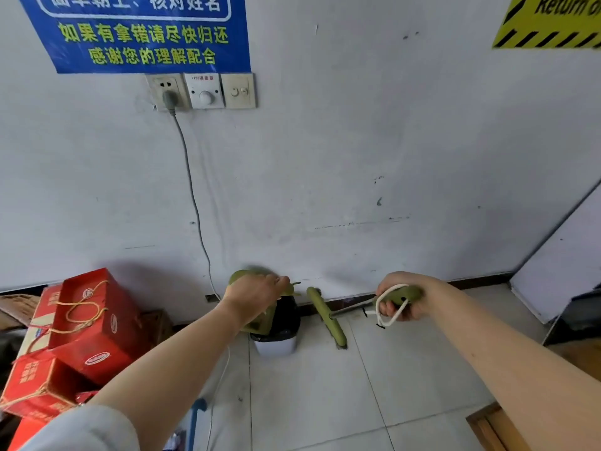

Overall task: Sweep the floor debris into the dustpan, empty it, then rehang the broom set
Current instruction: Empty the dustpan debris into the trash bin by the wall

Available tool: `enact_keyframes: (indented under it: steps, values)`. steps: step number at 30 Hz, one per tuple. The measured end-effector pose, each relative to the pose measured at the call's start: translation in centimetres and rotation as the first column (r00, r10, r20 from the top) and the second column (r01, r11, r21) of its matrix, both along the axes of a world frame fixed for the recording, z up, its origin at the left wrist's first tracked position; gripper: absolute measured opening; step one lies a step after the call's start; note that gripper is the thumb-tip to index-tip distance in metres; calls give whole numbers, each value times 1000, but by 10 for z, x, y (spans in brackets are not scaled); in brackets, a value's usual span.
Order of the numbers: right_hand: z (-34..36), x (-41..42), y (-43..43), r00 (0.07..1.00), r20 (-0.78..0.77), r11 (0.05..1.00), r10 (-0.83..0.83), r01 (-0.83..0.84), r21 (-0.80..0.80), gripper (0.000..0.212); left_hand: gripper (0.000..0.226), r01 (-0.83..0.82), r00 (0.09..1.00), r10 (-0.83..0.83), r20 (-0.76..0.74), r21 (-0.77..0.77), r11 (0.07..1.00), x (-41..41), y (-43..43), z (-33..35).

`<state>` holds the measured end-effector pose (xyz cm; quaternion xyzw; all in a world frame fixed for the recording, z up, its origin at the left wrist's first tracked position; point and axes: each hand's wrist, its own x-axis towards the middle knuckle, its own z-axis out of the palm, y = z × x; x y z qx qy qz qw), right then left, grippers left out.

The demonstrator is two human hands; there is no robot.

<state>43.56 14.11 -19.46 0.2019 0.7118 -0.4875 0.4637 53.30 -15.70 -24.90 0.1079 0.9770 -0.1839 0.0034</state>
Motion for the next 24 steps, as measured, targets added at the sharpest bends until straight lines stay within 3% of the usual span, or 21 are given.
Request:
enact_keyframes:
  steps: [10, 18, 24]
  values:
    - [-19, 21, 9, 999, 44, 999, -28, 27, 30, 33, 35, 98, 995, -98, 9, -113, 989, 3, 4, 6]
    - [-29, 32, 19, 996, 64, 998, -59, 57, 40, 21, 42, 143, 989, -136, 62, -130, 981, 8, 10, -13]
    - [-33, 43, 31, 995, 77, 998, -57, 55, 32, 23, 45, 144, 988, -133, 82, -138, 980, 4, 21, -16]
